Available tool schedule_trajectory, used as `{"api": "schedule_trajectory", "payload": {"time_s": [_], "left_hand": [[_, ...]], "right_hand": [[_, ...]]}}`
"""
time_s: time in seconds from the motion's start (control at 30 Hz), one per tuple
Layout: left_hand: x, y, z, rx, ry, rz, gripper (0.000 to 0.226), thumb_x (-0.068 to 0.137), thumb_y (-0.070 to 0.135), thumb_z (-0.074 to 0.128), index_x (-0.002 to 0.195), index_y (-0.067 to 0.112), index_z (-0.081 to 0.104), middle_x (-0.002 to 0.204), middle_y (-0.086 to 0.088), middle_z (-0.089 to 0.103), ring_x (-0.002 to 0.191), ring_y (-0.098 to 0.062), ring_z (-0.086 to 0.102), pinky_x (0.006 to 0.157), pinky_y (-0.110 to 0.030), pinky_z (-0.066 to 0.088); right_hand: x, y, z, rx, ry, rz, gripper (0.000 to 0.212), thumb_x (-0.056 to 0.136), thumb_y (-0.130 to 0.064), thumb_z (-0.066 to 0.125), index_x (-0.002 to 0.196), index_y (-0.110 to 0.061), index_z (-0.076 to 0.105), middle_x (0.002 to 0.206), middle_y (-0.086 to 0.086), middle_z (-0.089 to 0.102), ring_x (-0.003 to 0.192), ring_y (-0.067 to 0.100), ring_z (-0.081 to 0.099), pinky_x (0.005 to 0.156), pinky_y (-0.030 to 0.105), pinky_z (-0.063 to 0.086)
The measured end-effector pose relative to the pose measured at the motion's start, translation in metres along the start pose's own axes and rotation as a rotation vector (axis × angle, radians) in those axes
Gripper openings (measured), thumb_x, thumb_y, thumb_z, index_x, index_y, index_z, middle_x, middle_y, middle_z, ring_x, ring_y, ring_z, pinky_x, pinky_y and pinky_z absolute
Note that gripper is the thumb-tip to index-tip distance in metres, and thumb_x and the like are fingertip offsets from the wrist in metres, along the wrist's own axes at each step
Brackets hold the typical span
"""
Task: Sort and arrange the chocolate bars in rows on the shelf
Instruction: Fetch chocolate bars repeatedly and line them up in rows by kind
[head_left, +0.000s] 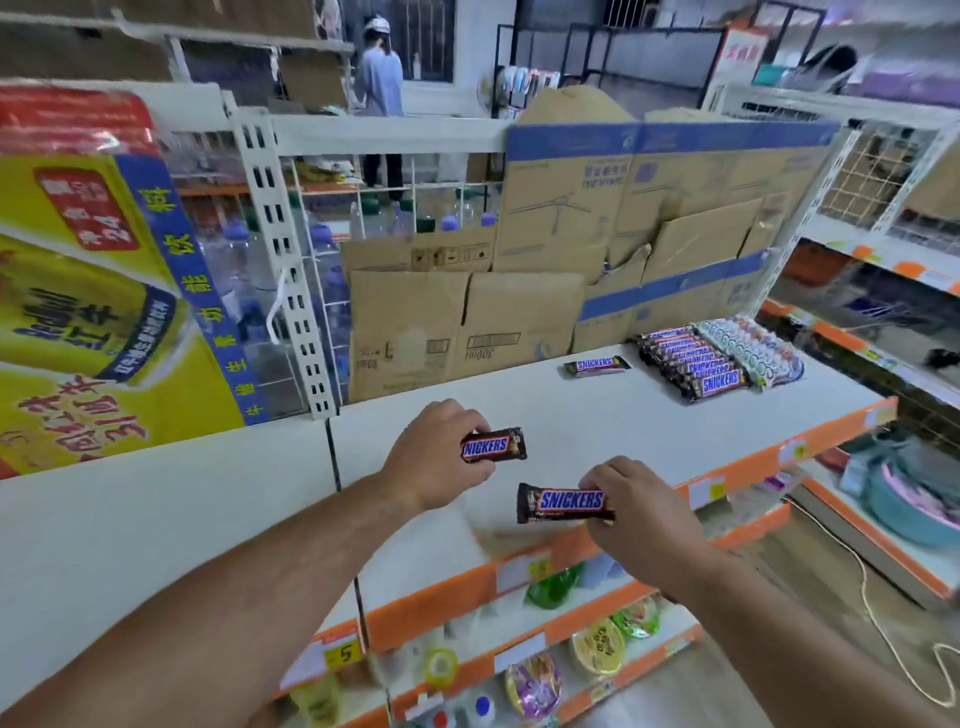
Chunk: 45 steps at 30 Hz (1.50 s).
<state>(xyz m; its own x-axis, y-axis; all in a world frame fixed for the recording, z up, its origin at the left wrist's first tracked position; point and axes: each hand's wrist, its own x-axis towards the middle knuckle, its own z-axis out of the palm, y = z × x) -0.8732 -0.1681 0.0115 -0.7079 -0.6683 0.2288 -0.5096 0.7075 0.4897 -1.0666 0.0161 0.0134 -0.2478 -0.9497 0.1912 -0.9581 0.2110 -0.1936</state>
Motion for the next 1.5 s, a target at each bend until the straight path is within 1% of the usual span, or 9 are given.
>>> {"api": "schedule_trajectory", "payload": {"time_s": [0.1, 0.33, 0.57, 0.7, 0.83, 0.97, 1.1, 1.33, 1.5], "left_hand": [[0.043, -0.001, 0.019, -0.052, -0.006, -0.005, 0.033, 0.072, 0.041, 0.071, 0.103, 0.033, 0.062, 0.096, 0.012, 0.050, 0.097, -0.007, 0.045, 0.085, -0.031, 0.044], [0.116, -0.001, 0.054, -0.100, -0.033, -0.060, 0.029, 0.072, 0.039, 0.071, 0.099, 0.034, 0.062, 0.096, 0.014, 0.049, 0.091, -0.009, 0.049, 0.080, -0.031, 0.047], [0.158, 0.003, 0.083, -0.059, 0.038, -0.145, 0.029, 0.075, 0.035, 0.072, 0.102, 0.028, 0.064, 0.093, 0.013, 0.048, 0.094, -0.009, 0.045, 0.082, -0.027, 0.041], [0.163, 0.007, 0.090, -0.044, 0.073, -0.242, 0.029, 0.075, 0.036, 0.073, 0.102, 0.031, 0.064, 0.096, 0.013, 0.049, 0.097, -0.009, 0.046, 0.084, -0.028, 0.042], [0.159, 0.018, 0.098, -0.084, 0.164, -0.367, 0.025, 0.074, 0.033, 0.074, 0.096, 0.034, 0.064, 0.093, 0.014, 0.050, 0.089, -0.004, 0.052, 0.078, -0.026, 0.046], [0.150, 0.032, 0.109, -0.062, 0.195, -0.444, 0.026, 0.073, 0.036, 0.075, 0.097, 0.036, 0.064, 0.097, 0.014, 0.053, 0.091, -0.004, 0.054, 0.081, -0.023, 0.046], [0.148, 0.046, 0.119, -0.048, 0.199, -0.491, 0.028, 0.072, 0.037, 0.074, 0.098, 0.036, 0.065, 0.099, 0.015, 0.053, 0.090, -0.001, 0.055, 0.082, -0.023, 0.046], [0.154, 0.060, 0.123, -0.041, 0.204, -0.543, 0.028, 0.072, 0.037, 0.073, 0.098, 0.036, 0.065, 0.099, 0.016, 0.053, 0.089, -0.001, 0.055, 0.082, -0.022, 0.047], [0.155, 0.062, 0.126, -0.047, 0.214, -0.556, 0.028, 0.072, 0.036, 0.075, 0.098, 0.036, 0.066, 0.099, 0.015, 0.054, 0.089, 0.000, 0.056, 0.082, -0.023, 0.048]], "right_hand": [[0.033, 0.028, 0.002, 0.001, -0.017, 0.023, 0.024, 0.076, -0.021, 0.063, 0.099, -0.027, 0.062, 0.095, -0.009, 0.056, 0.094, 0.015, 0.052, 0.065, 0.025, 0.037], [0.089, 0.088, 0.012, 0.025, -0.024, 0.075, 0.023, 0.075, -0.021, 0.065, 0.097, -0.027, 0.062, 0.093, -0.010, 0.055, 0.092, 0.015, 0.052, 0.063, 0.028, 0.043], [0.147, 0.149, 0.018, 0.058, -0.071, -0.009, 0.022, 0.078, -0.019, 0.063, 0.099, -0.024, 0.063, 0.095, -0.005, 0.056, 0.093, 0.020, 0.053, 0.063, 0.033, 0.045], [0.186, 0.175, 0.019, 0.035, -0.076, -0.057, 0.026, 0.082, -0.019, 0.060, 0.108, -0.021, 0.062, 0.104, -0.001, 0.057, 0.099, 0.024, 0.053, 0.068, 0.032, 0.045], [0.226, 0.195, 0.024, -0.009, -0.090, -0.090, 0.031, 0.086, -0.020, 0.055, 0.117, -0.018, 0.057, 0.111, 0.003, 0.056, 0.108, 0.025, 0.048, 0.080, 0.037, 0.049], [0.247, 0.205, 0.032, -0.055, -0.181, -0.151, 0.032, 0.084, -0.014, 0.053, 0.116, -0.018, 0.053, 0.112, 0.002, 0.056, 0.109, 0.025, 0.047, 0.077, 0.038, 0.051], [0.257, 0.210, 0.031, -0.041, -0.223, -0.242, 0.043, 0.080, -0.020, 0.055, 0.123, -0.024, 0.052, 0.118, 0.000, 0.055, 0.116, 0.022, 0.045, 0.083, 0.039, 0.051], [0.268, 0.219, 0.032, -0.084, -0.221, -0.341, 0.025, 0.087, -0.020, 0.051, 0.109, -0.025, 0.061, 0.108, -0.001, 0.062, 0.104, 0.020, 0.054, 0.077, 0.035, 0.053], [0.272, 0.222, 0.033, -0.103, -0.213, -0.364, 0.024, 0.086, -0.017, 0.052, 0.107, -0.024, 0.061, 0.106, 0.000, 0.063, 0.104, 0.021, 0.054, 0.079, 0.037, 0.054]]}}
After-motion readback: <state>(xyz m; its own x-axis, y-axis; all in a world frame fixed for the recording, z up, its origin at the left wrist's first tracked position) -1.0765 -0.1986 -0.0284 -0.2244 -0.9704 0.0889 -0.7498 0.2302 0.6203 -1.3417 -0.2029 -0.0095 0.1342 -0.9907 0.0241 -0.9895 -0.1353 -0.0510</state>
